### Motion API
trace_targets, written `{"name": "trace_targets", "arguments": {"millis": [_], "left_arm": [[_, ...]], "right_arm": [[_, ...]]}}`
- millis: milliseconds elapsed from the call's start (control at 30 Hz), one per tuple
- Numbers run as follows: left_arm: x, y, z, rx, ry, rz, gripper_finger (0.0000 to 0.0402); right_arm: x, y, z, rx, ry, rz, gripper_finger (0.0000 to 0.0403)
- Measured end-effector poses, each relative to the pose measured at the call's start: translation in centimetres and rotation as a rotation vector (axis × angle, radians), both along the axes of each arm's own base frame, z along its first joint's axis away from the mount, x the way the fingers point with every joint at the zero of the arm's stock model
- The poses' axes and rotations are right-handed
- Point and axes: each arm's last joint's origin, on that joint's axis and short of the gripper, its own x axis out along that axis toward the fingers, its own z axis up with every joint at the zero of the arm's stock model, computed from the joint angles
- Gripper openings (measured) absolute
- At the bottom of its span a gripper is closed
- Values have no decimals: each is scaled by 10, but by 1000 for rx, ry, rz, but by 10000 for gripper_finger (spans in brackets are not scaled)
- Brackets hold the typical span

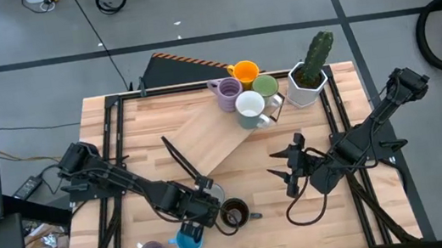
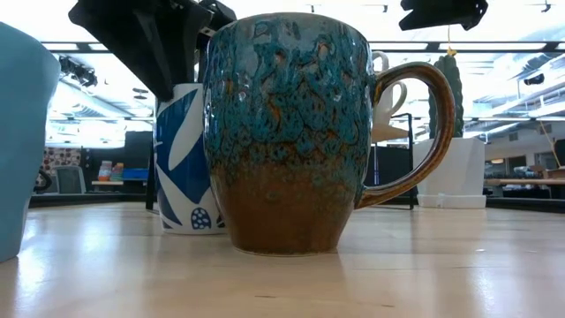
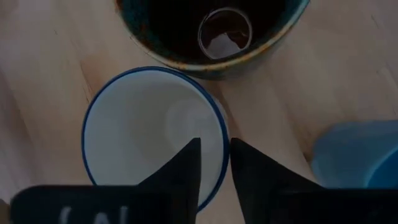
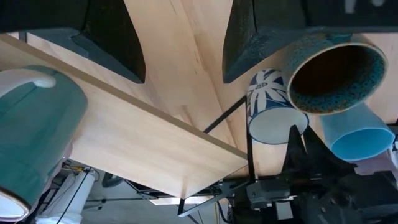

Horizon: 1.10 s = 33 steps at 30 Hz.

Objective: Place coffee mugs
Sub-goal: Put the blue patterned mug on the shelf

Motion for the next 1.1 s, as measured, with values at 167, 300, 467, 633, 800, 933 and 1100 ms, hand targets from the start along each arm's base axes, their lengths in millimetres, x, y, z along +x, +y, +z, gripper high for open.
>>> {"name": "trace_targets", "arguments": {"millis": [167, 300, 467, 633, 800, 933, 1100], "left_arm": [[-2, -4, 0, -6, 7, -35, 55], [-2, -4, 0, -8, 9, -41, 34], [-2, -4, 0, -7, 14, -74, 17], [-2, -3, 2, -14, 11, -91, 14], [-5, 0, 10, -31, -6, -72, 13], [-5, 1, 12, -25, -23, -59, 12], [-4, 1, 13, -23, -41, -36, 12]], "right_arm": [[0, 0, 0, -5, 2, 2, 219], [0, 0, 0, -5, 2, 3, 219], [0, 0, 0, -5, 2, 3, 219], [0, 0, 0, -5, 2, 3, 220], [0, 0, 0, -3, 3, 5, 220], [0, 0, 0, -3, 3, 5, 220], [0, 0, 0, -2, 1, 5, 220]]}}
